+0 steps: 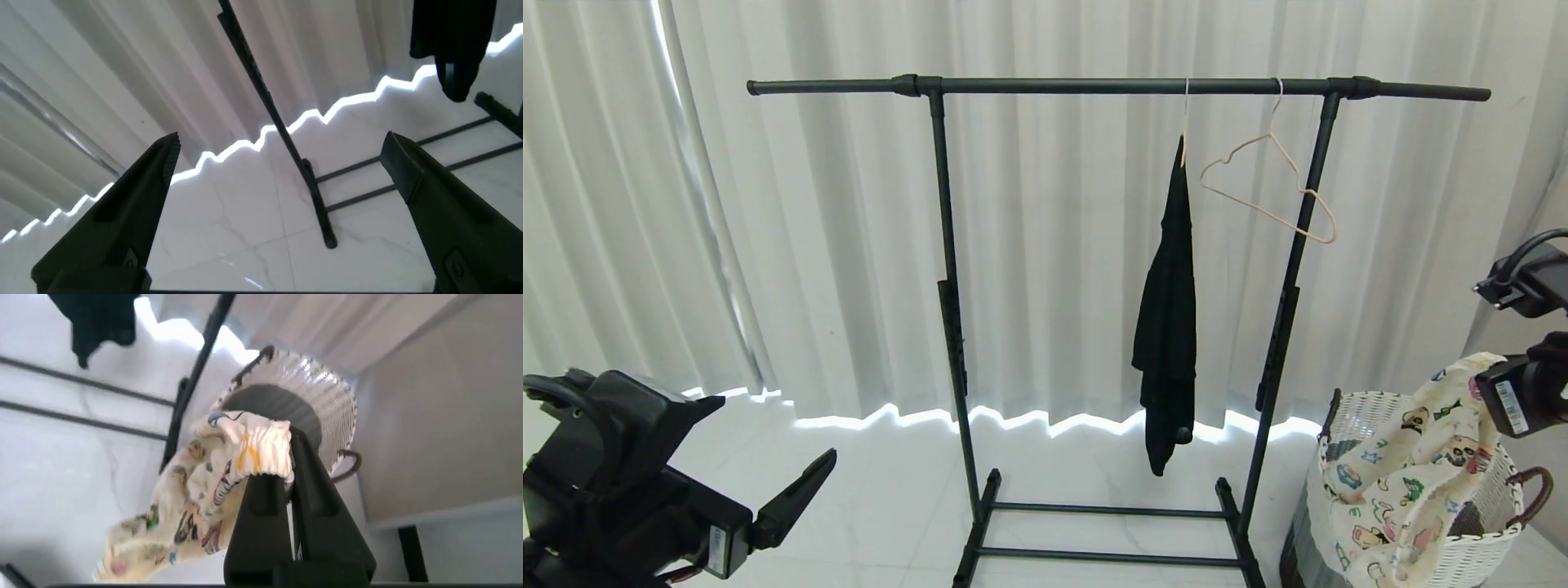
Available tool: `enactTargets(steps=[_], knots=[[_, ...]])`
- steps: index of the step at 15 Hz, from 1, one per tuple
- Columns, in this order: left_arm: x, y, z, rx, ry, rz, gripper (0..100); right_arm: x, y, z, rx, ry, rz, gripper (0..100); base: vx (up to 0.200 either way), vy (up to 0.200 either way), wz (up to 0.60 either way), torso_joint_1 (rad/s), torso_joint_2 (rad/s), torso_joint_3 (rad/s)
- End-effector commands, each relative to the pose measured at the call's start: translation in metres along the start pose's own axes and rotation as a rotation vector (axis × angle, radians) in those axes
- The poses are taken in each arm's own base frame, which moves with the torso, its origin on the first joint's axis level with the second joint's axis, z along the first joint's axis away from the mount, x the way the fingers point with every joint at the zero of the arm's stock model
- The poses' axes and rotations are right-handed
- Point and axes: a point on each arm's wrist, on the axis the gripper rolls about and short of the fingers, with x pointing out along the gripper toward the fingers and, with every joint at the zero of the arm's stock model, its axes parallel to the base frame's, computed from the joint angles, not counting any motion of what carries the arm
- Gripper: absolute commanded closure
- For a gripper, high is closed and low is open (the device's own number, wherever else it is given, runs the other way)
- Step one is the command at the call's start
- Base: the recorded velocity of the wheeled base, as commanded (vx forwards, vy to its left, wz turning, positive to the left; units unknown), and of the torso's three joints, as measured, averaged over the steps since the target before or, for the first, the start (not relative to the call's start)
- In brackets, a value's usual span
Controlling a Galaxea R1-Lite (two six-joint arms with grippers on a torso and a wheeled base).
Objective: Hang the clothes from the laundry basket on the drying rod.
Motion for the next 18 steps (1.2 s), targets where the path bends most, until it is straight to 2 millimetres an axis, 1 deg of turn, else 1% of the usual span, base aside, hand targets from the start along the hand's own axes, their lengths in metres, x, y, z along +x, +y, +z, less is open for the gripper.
enactTargets(steps=[1,3,4,5,8,10,12,13,15,18], knots=[[-0.002,-0.002,-0.002,0.001,-0.004,-0.018,0,-0.006,0.014,0.007,-0.030,-0.041,0.064,100,0.000,0.000,0.00,0.000,0.00,0.000],[-0.002,-0.008,0.010,-0.062,-0.078,-0.134,0,-0.010,0.030,0.019,-0.060,-0.087,0.139,100,0.000,0.000,0.00,0.000,0.00,0.000],[0.000,-0.012,0.016,-0.066,-0.097,-0.174,0,-0.011,0.039,0.030,-0.060,-0.115,0.177,100,0.000,0.000,0.00,0.000,0.00,0.000],[0.003,-0.016,0.017,-0.058,-0.093,-0.203,0,-0.010,0.048,0.039,-0.053,-0.135,0.210,100,0.000,0.000,0.00,0.000,0.00,0.000],[0.000,-0.033,0.024,-0.046,-0.126,-0.328,0,-0.011,0.077,0.075,-0.006,-0.205,0.304,100,0.000,0.000,0.00,0.000,0.00,0.000],[-0.003,-0.045,0.043,-0.157,-0.172,-0.434,0,-0.012,0.093,0.098,0.000,-0.256,0.347,100,0.000,0.000,0.00,0.000,0.00,0.000],[-0.003,-0.048,0.058,-0.236,-0.196,-0.466,0,-0.013,0.103,0.113,0.004,-0.291,0.368,100,0.000,0.000,0.00,0.000,0.00,0.000],[0.001,-0.048,0.064,-0.262,-0.196,-0.467,0,-0.014,0.113,0.122,0.001,-0.311,0.393,100,0.000,0.000,0.00,0.000,0.00,0.000],[0.004,-0.051,0.063,-0.292,-0.174,-0.476,0,-0.016,0.131,0.129,-0.017,-0.323,0.433,100,0.000,0.000,0.00,0.000,0.00,0.000],[0.012,-0.061,0.062,-0.282,-0.133,-0.503,0,-0.025,0.158,0.146,-0.008,-0.368,0.498,100,0.000,0.000,0.00,0.000,0.00,0.000]])
